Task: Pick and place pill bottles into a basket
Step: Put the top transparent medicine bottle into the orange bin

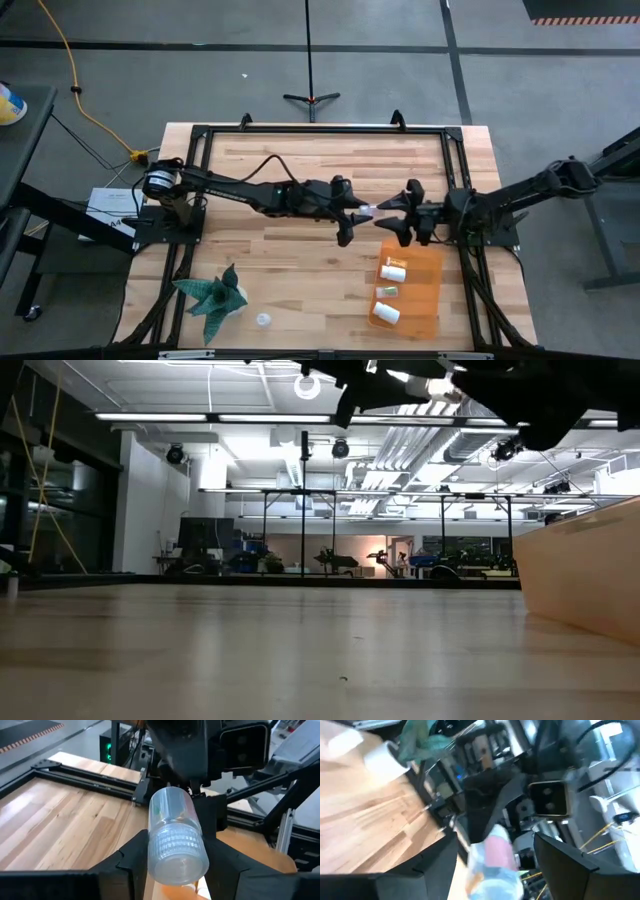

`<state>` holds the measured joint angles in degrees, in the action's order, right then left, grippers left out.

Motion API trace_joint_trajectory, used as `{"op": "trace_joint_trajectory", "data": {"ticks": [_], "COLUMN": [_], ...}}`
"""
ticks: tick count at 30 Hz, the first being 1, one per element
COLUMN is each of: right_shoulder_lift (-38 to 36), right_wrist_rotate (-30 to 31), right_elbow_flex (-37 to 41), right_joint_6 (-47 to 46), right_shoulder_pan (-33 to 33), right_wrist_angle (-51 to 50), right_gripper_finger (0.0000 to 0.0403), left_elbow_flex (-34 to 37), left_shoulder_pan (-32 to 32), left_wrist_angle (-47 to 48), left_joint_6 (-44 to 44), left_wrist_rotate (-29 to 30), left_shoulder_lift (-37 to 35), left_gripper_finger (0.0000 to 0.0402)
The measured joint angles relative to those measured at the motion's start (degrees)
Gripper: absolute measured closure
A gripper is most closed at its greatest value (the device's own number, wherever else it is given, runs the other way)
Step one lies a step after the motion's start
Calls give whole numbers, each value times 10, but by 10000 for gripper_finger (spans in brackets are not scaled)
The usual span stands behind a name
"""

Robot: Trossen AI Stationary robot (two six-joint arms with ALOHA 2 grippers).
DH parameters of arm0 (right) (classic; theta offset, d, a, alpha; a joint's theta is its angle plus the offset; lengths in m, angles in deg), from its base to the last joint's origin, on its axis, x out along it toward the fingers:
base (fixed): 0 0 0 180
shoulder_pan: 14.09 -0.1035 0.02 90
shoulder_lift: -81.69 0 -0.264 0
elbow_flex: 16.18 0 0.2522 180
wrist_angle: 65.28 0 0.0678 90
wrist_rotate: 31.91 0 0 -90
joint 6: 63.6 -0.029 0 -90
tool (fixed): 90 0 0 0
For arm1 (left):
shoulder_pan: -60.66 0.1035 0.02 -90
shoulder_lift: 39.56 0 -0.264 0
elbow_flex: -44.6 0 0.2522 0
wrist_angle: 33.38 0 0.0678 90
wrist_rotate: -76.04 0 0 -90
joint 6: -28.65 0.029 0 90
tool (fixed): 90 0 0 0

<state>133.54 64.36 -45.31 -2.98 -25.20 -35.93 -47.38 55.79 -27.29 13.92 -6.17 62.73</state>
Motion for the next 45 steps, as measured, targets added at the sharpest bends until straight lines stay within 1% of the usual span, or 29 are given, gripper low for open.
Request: {"op": "trace_joint_trajectory", "data": {"ticks": [6,9,11,19,24,30,33,35,38,40,43,45], "right_shoulder_lift": [39,51,52,51,51,51,51,51,50,50,50,50], "right_wrist_rotate": [0,16,31,32,37,37,36,36,37,37,37,45], "right_elbow_flex": [-30,-36,-38,-38,-38,-38,-38,-38,-38,-38,-38,-38], "right_joint_6": [-1,-1,-1,-2,-2,-3,-6,-6,-20,-31,-46,-53], "right_shoulder_pan": [0,0,0,0,-6,-7,-7,-7,-7,-7,-7,-7], "right_wrist_angle": [-23,-29,-28,-21,-13,-15,-15,-15,-11,-10,-13,-19], "right_gripper_finger": [151,151,151,156,182,234,260,271,271,264,253,254], "left_elbow_flex": [0,0,0,0,0,0,0,0,0,0,0,0], "left_shoulder_pan": [0,0,0,0,0,0,0,0,0,0,0,0], "left_wrist_angle": [4,3,3,1,1,-1,-1,-1,2,3,3,14], "left_joint_6": [-1,-1,-1,-1,-1,-1,-1,1,22,29,29,32], "left_wrist_rotate": [0,-8,-13,-15,-29,-29,-29,-29,-29,-29,-29,-29], "left_shoulder_lift": [0,0,0,0,0,0,0,0,0,0,0,-4], "left_gripper_finger": [208,205,206,208,206,208,200,193,179,167,144,128]}}
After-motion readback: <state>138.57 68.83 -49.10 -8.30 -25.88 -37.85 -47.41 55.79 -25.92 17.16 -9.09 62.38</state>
